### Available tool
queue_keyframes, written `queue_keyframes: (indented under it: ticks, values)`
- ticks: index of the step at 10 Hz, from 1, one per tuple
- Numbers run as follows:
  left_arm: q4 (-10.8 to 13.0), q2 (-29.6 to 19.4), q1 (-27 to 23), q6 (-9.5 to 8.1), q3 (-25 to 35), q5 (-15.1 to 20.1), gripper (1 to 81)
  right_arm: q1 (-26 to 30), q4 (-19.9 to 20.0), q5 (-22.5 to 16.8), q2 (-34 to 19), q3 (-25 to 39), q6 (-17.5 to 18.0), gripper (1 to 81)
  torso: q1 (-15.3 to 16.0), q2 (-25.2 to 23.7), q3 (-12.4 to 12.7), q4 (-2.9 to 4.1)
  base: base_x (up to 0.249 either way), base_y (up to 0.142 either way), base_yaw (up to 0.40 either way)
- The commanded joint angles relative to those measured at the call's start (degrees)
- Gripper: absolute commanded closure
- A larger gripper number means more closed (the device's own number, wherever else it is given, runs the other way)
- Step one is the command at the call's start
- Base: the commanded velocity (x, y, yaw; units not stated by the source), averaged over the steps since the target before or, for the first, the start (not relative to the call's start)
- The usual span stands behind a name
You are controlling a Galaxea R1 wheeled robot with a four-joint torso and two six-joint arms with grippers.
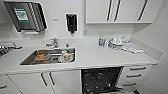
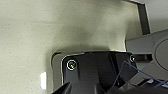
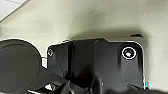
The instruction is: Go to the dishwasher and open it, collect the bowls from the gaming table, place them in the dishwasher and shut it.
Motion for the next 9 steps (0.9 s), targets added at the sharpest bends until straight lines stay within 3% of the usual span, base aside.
queue_keyframes:
  ticks: [1, 8, 9]
  values:
    - [0.05, 3.28, 1.59, -0.02, -6.20, 0.79, 1.0, 0.71, -0.28, -0.50, 1.02, -2.46, -0.31, 1.0, -3.52, 5.44, 4.07, 0.00, 0.000, 0.000, 0.000]
    - [-0.04, 12.07, 4.23, -0.19, -15.17, 0.52, 1.0, -2.28, -0.28, 2.84, 5.60, -10.29, -1.71, 1.0, -11.91, 18.29, 13.88, 0.00, 0.000, 0.000, 0.000]
    - [-0.04, 13.66, 4.49, -0.19, -17.02, 0.52, 1.0, -2.46, -0.36, 2.83, 5.95, -10.81, -1.81, 1.0, -13.24, 20.31, 10.88, 0.00, 0.000, 0.000, 0.000]
